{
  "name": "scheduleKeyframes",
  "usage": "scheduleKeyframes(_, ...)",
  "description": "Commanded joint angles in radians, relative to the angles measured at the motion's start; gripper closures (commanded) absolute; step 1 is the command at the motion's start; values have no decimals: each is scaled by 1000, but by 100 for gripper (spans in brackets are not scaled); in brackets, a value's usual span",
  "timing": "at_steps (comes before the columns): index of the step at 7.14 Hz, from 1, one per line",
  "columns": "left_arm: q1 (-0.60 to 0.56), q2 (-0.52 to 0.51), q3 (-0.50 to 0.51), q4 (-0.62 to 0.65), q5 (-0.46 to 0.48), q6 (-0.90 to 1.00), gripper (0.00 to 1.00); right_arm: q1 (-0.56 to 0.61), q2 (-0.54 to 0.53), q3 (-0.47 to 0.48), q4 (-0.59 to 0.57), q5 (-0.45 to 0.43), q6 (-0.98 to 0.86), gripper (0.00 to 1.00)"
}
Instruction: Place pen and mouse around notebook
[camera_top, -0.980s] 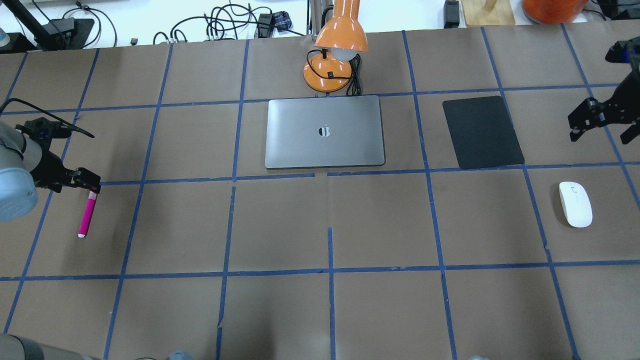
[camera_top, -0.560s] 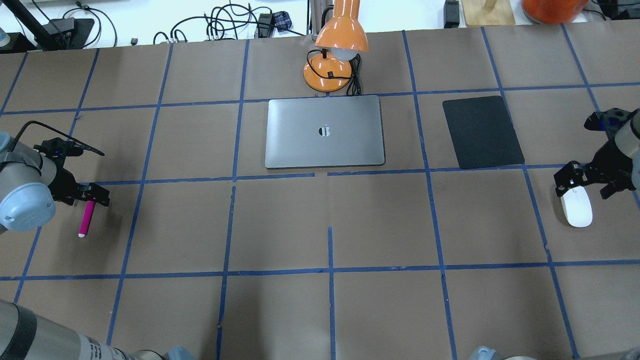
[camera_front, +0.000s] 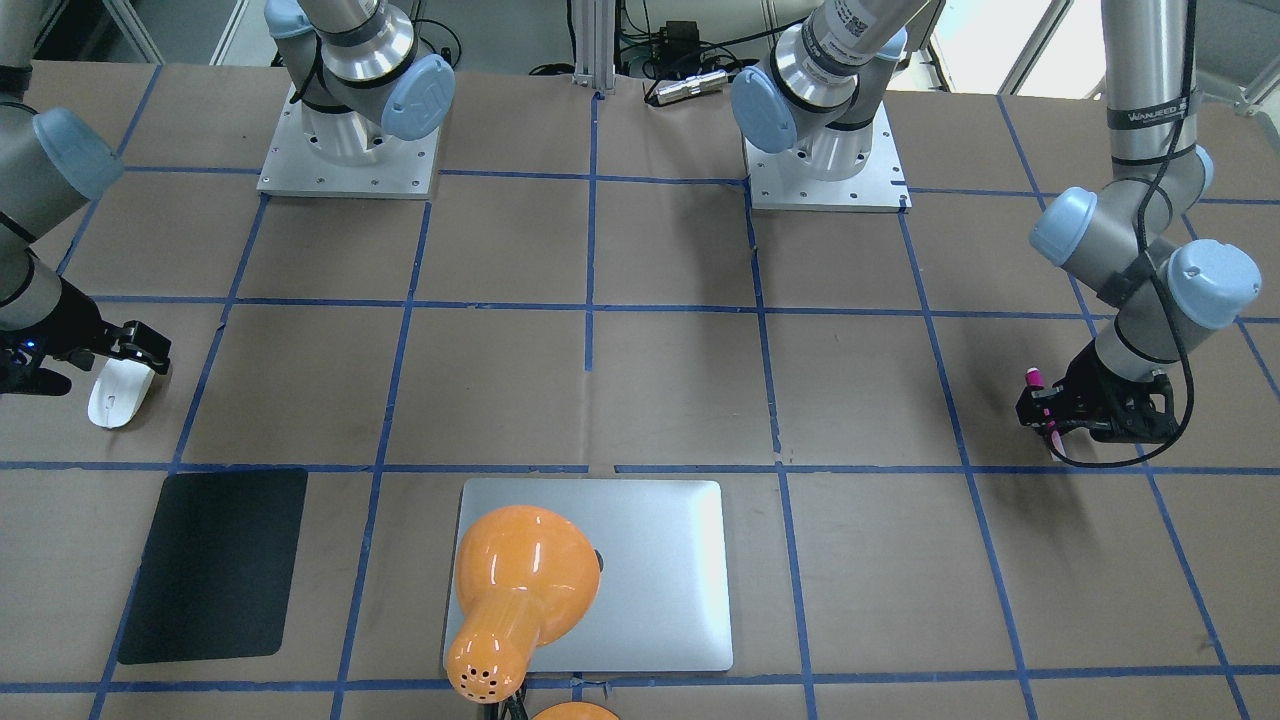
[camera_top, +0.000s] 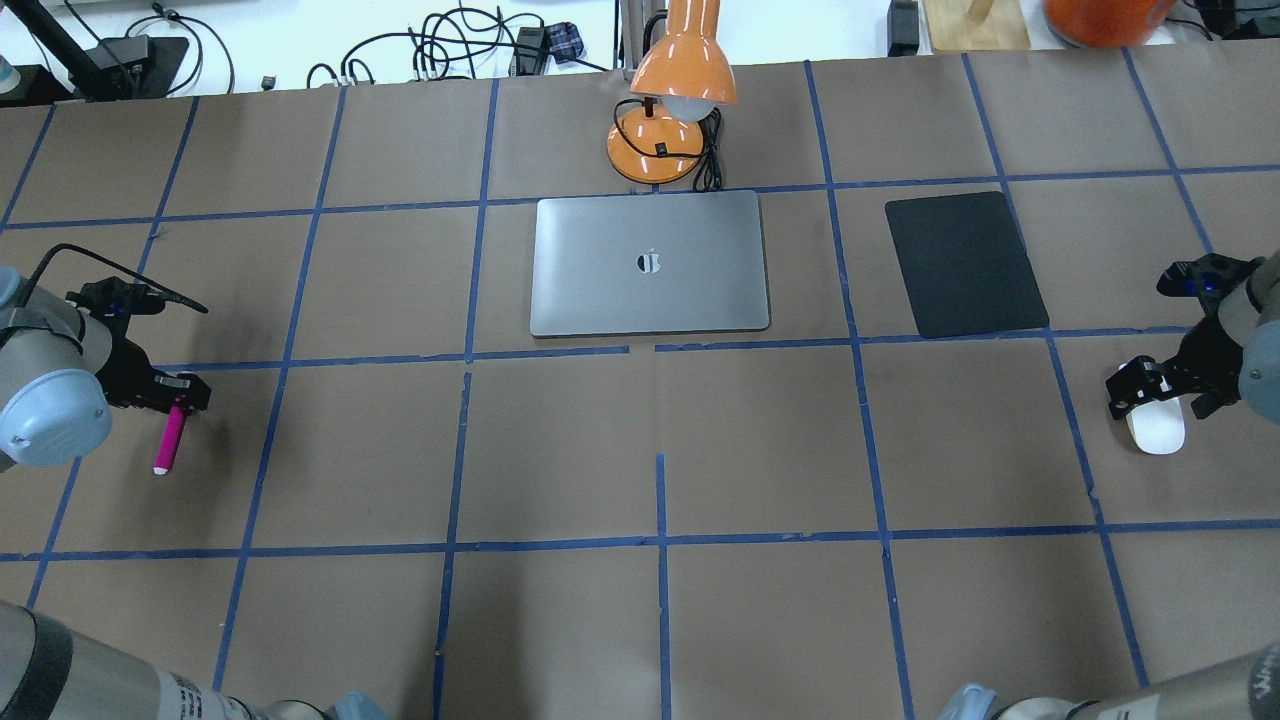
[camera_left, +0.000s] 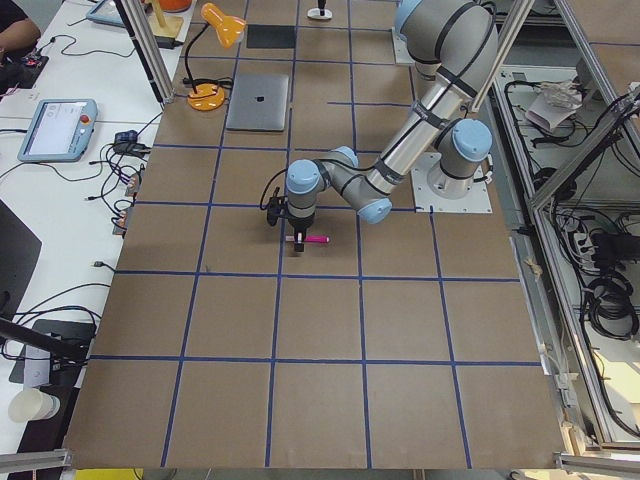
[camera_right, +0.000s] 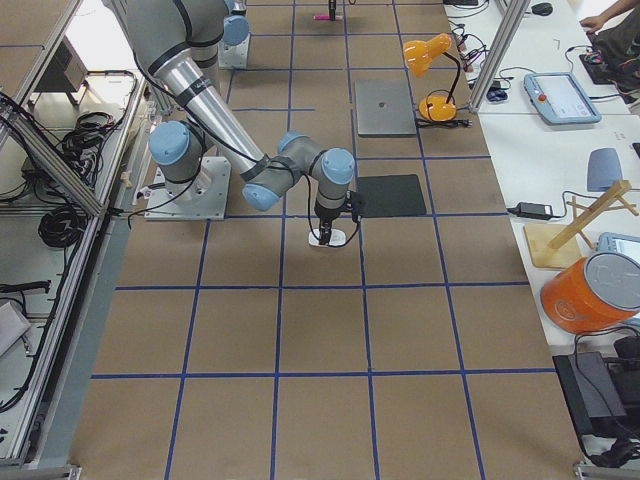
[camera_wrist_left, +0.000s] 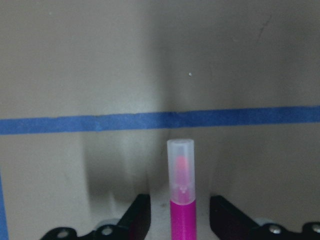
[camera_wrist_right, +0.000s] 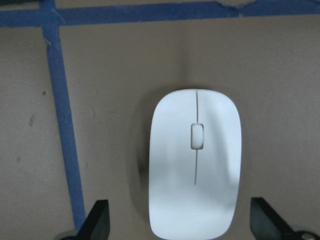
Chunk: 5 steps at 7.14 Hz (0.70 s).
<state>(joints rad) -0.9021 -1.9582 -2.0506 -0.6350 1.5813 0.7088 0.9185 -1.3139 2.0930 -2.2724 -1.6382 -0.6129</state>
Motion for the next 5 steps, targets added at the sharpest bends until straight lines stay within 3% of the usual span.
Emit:
scheduleKeyframes(1, 0, 7, 0, -3, 0, 0, 100, -3, 15, -4, -1, -3, -25, 0)
scheduleKeyframes(3, -24, 34, 1, -27, -1, -102, 100, -3, 53, -10, -4, -6, -27, 9)
scheduleKeyframes(4, -96, 63, 18, -49, -13, -334, 100, -3, 65, -13, -13, -9, -50, 23)
scheduleKeyframes(5, -221, 93, 36, -70, -1, -571, 100, 9, 47, -25, -28, -46, -39, 77)
